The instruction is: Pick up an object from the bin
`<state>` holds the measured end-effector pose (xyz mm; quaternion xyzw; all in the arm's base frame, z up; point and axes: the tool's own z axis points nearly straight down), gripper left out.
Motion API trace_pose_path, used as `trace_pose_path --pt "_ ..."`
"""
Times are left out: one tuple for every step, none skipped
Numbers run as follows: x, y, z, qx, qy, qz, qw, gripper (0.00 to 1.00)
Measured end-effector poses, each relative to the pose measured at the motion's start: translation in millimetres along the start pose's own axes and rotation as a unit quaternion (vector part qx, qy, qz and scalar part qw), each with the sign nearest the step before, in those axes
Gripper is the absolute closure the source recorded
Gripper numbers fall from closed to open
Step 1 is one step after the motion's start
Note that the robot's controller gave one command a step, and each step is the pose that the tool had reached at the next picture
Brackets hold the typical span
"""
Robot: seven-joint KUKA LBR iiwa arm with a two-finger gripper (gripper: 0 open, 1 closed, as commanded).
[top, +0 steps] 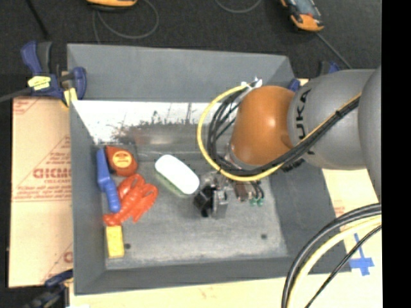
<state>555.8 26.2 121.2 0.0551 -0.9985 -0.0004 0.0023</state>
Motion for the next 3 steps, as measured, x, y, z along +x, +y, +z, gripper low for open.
trace_pose_path --pt "5.2 2.2 -26.7 0.001 -0.0094 -0.001 1.0 1.0" --pt "12.2 -10.9 -28.4 0.0 0.0029 0.004 1.0 1.0" --pt "-9.4 -25.5 -26.3 0.002 -0.0125 0.016 0.9998 1.0"
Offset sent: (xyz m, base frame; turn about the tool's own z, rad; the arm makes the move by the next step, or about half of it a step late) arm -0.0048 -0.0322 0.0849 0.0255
